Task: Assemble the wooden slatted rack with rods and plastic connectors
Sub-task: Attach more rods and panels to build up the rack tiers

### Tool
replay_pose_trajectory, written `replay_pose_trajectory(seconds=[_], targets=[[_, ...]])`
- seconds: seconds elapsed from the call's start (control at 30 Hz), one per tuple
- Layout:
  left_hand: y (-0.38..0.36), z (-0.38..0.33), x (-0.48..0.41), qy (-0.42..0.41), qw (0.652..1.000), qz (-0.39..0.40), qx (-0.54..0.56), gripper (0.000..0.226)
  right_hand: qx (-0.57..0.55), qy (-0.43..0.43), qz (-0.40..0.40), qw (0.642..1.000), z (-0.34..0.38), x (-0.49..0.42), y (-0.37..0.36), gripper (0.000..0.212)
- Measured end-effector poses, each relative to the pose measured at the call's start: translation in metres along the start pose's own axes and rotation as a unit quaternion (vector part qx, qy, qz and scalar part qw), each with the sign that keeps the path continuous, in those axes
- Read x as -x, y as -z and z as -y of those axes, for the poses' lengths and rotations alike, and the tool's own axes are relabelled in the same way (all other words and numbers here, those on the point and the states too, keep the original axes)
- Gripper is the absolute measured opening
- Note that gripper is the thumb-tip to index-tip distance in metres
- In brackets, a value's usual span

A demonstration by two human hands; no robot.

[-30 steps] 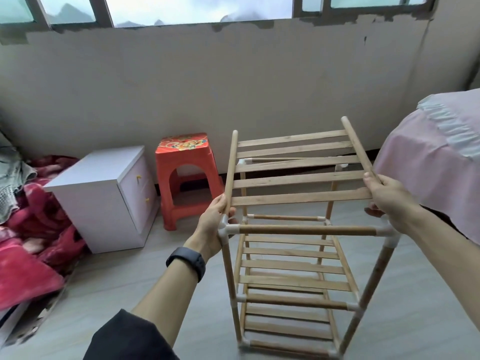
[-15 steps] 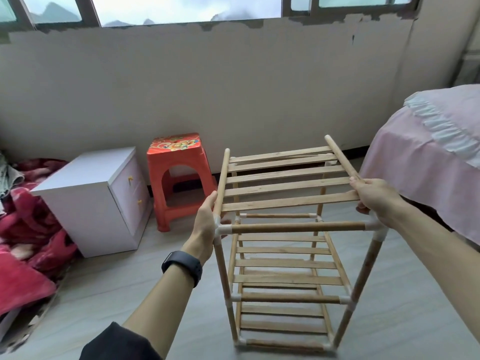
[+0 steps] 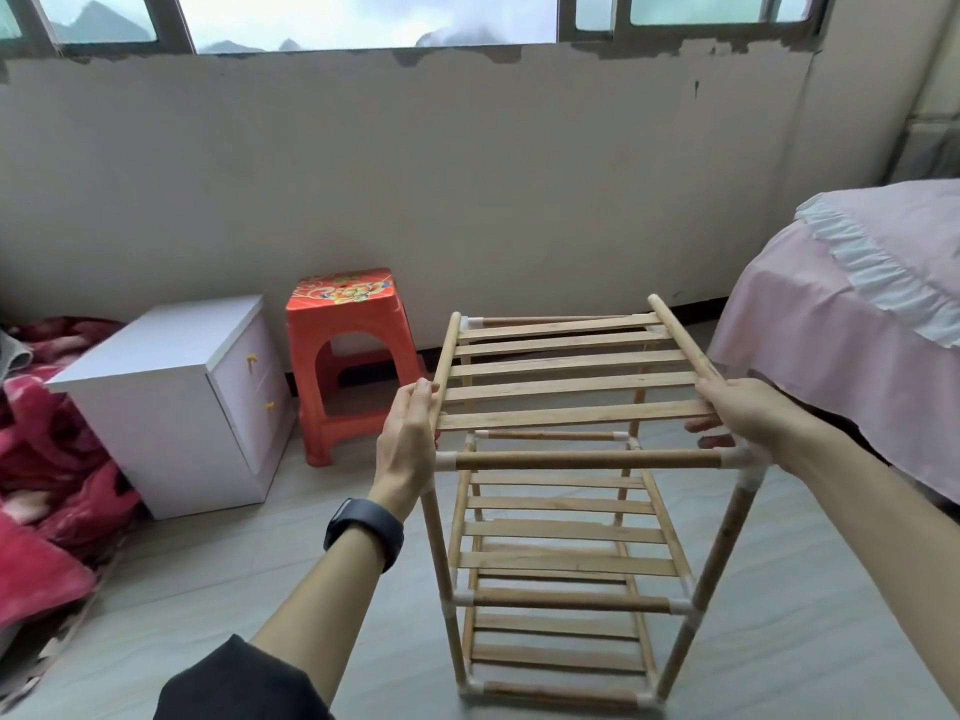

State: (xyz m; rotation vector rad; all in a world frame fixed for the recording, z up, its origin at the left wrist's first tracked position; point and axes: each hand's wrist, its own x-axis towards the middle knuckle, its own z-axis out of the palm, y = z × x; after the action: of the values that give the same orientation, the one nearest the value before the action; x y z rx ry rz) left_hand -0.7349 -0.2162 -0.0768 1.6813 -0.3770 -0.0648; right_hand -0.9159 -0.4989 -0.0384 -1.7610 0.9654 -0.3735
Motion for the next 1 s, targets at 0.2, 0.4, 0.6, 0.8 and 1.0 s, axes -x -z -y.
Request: replay_pose_trajectory(seconds=[0.2,0.4,0.6,0.8,1.0], targets=[[0.000,-0.003,0.003,0.031,0.994,-0.055,-0.085,0.060,0.001,0.038,-0.058,0.998,-0.013,0.002,-0.006,0.045],[-0.006,0.001,0.000,0.011,0.988,-0.084,-0.128,0.059,-0.023,0.048,-0.060,0.997,-0.015,0.002,-0.005,0.044],[-0.010,-0.008,0.003,-0.140,0.891,-0.064,-0.428,0.035,-0.085,0.040,-0.030,0.995,-0.013,0.004,0.000,0.037],[-0.089,-0.044,0.043,-0.354,0.797,0.135,-0.471,0.050,-0.170,0.018,0.004,0.985,-0.016,0.011,0.002,0.037],[-0.146,-0.043,0.073,-0.437,0.749,0.191,-0.461,0.071,-0.352,-0.038,0.120,0.928,-0.024,0.044,0.002,0.035]])
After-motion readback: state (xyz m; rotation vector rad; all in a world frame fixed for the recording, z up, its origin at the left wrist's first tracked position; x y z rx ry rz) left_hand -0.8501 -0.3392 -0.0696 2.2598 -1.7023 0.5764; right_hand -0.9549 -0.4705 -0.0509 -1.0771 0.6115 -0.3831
